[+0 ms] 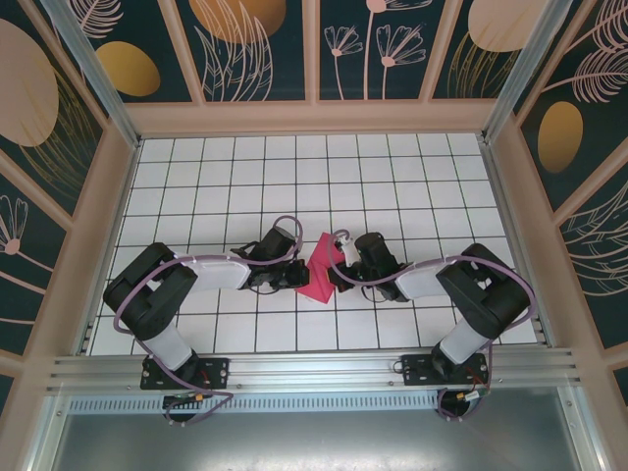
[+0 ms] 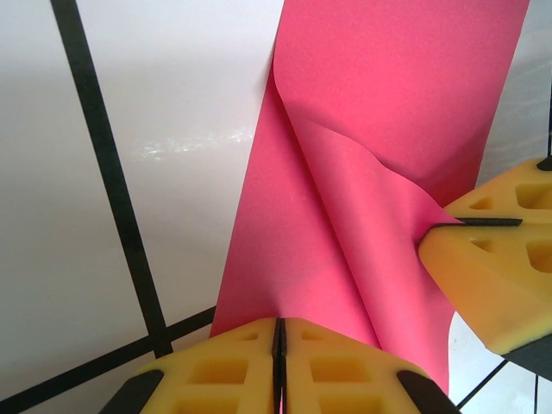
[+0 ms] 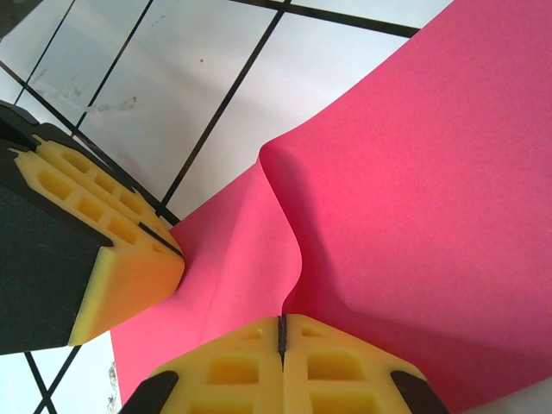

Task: Fold a paper plane with a square sheet of paper (pick it up from the middle)
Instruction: Fold the triangle a second time at the center of the table.

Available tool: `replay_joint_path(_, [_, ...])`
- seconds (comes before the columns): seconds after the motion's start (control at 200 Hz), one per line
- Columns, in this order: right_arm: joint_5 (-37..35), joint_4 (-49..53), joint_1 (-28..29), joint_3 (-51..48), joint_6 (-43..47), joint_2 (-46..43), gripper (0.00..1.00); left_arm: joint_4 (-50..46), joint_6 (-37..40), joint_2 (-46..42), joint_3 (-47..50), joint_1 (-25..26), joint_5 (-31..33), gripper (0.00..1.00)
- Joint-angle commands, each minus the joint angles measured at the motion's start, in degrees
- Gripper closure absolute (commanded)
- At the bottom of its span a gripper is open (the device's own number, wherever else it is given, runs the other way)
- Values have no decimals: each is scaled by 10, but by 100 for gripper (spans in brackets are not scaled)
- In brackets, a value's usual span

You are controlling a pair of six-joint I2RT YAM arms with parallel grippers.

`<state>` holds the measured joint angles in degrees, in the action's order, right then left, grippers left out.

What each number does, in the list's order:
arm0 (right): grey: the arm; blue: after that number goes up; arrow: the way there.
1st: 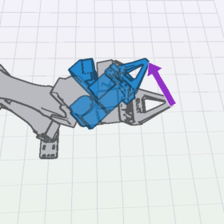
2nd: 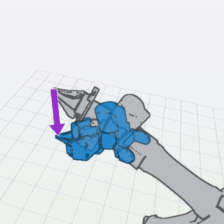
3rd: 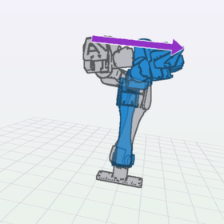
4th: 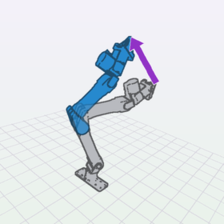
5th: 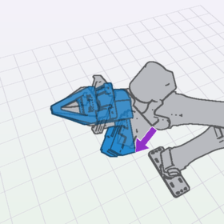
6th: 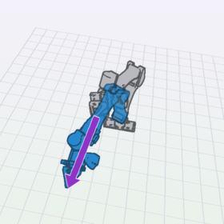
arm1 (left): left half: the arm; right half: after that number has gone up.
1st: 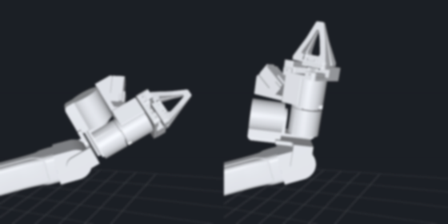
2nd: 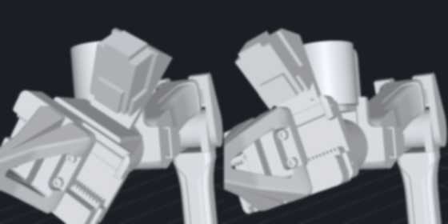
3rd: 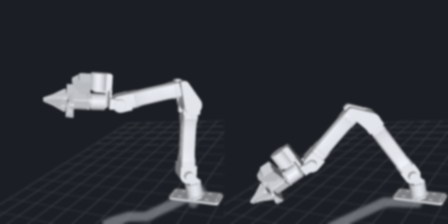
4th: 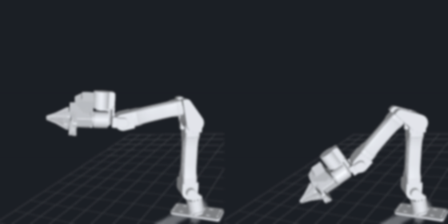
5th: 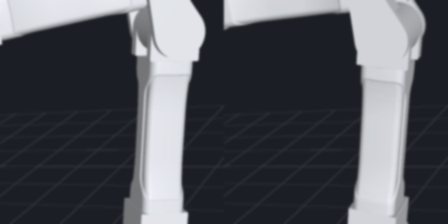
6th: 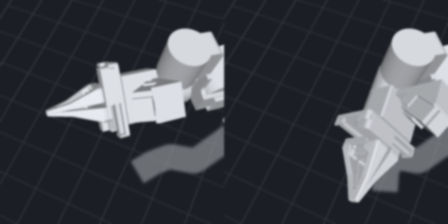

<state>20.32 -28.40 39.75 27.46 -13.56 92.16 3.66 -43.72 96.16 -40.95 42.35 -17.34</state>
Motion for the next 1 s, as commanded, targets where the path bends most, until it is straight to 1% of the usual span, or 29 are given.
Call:
replay_joint_path(0.0, [-10,-26,3,-4,23,6,98,-70,12,25,17,3,46,87])
replay_joint_path(0.225, [-10,-9,3,11,46,12,98,-71,12,24,18,2,49,87])
replay_joint_path(0.555, [-8,-14,4,13,44,30,98,-73,13,9,14,3,49,87])
replay_joint_path(0.996, [3,11,4,30,51,-6,98,-82,14,3,13,2,62,86])
